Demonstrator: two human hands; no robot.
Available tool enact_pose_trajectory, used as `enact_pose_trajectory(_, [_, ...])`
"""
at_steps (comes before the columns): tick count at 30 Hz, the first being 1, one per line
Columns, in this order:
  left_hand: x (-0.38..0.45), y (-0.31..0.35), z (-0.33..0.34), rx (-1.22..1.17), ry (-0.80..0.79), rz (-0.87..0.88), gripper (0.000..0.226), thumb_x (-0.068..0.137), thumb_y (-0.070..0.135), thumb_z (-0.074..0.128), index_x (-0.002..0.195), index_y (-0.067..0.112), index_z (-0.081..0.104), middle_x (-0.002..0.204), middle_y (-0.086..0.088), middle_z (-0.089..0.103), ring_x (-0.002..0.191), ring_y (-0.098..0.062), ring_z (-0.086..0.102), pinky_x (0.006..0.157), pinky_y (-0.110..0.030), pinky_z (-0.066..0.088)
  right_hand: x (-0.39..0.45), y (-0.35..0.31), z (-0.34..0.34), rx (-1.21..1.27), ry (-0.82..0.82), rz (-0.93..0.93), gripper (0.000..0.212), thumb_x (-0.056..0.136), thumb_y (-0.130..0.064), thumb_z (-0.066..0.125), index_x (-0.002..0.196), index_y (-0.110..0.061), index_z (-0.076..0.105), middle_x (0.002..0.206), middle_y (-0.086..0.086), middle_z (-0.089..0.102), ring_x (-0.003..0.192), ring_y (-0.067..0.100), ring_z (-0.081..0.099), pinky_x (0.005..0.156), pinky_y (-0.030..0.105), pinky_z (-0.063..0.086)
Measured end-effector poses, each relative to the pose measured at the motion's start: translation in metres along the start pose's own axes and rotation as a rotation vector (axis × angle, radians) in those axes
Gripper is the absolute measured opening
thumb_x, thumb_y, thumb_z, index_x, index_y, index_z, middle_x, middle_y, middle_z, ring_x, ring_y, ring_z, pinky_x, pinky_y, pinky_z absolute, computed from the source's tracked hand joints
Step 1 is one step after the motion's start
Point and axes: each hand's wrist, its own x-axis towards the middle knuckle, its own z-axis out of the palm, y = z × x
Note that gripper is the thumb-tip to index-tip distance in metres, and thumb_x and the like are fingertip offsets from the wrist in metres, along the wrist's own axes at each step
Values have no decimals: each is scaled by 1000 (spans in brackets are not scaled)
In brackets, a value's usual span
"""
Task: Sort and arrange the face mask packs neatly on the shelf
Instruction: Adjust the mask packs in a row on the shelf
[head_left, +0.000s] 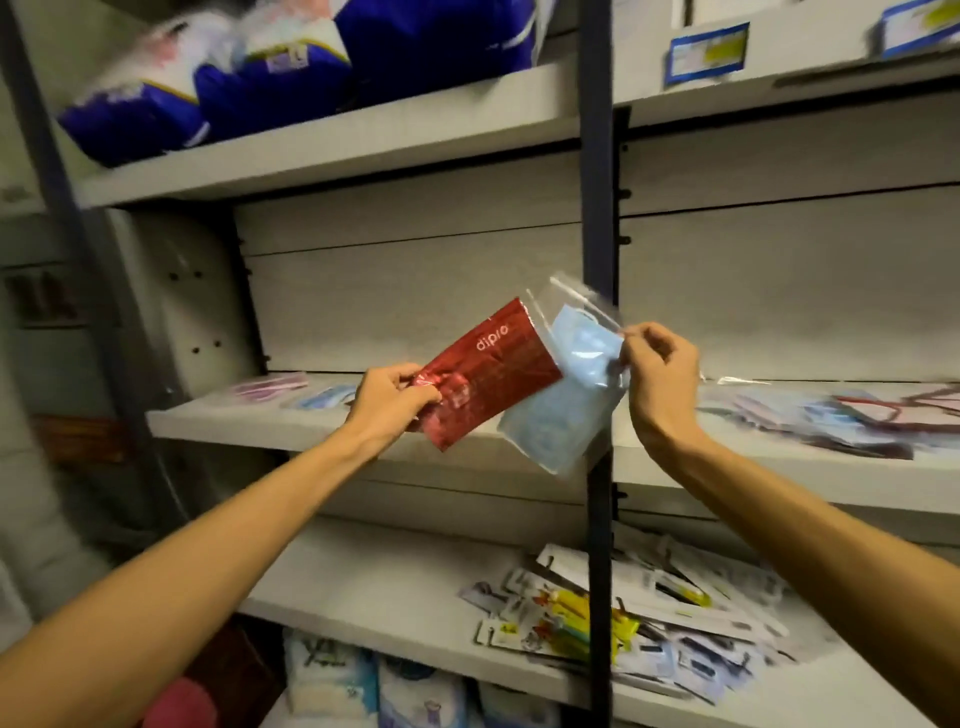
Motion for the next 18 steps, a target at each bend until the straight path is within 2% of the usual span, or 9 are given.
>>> enact_pose_trajectory(2, [9,-18,-28,7,99,-80,13,83,-2,66,85,9,73,75,-8,68,71,-20,62,69,-34,57,-3,12,31,-34,-63,21,14,82,-20,53,69,-17,59,73,1,61,75,15,60,67,30,54])
enact_pose_trajectory(4, [18,-40,-50,-16,168,-165,10,80,2,67,81,10,73,77,-9,70,73,-22,63,65,-32,56,3,29,58,-106,-133,65,13,86,-15,55,77,-8,62,81,12,63,79,20,59,70,42,57])
enact_pose_trajectory(6, [27,-62,-65,-115,217,-242,13,80,0,68,86,9,74,84,-13,71,73,-23,64,59,-28,56,13,49,83,-196,-228,146,10,90,-12,55,93,-5,61,94,16,65,79,22,63,62,37,60])
enact_pose_trajectory(8, [39,-82,-73,-172,252,-281,17,83,-2,67,95,6,75,92,-14,73,75,-23,66,50,-22,54,25,69,105,-276,-317,220,4,92,-14,56,96,-12,58,97,14,64,76,23,63,52,26,56])
enact_pose_trajectory(9, [46,-91,-75,-187,262,-295,18,84,-3,66,98,5,74,94,-14,73,77,-23,68,48,-22,54,31,80,116,-317,-344,237,1,92,-14,57,93,-14,57,95,13,64,72,23,63,50,25,54])
enact_pose_trajectory(12, [70,-116,-76,-217,259,-322,23,86,-4,66,105,8,72,93,-11,72,69,-15,66,41,-17,51,55,110,145,-449,-343,236,9,85,-5,57,83,-13,59,80,13,64,59,23,59,52,34,55])
enact_pose_trajectory(14, [89,-129,-78,-205,242,-335,30,87,-5,66,113,11,69,98,-10,72,70,-12,65,42,-16,51,73,128,165,-526,-338,231,12,82,-4,58,81,-16,60,79,11,65,62,25,62,59,40,59])
enact_pose_trajectory(16, [112,-139,-82,-207,229,-344,34,88,-7,65,116,11,66,104,-13,71,71,-14,65,43,-17,53,94,144,181,-626,-358,229,10,81,-8,61,84,-16,66,87,10,70,80,31,68,76,47,61])
enact_pose_trajectory(18, [140,-148,-90,-144,200,-335,36,88,-9,66,120,8,65,109,-14,71,79,-21,69,52,-24,59,115,160,196,-767,-397,205,13,80,-10,62,86,-16,72,92,10,73,92,33,69,83,44,59])
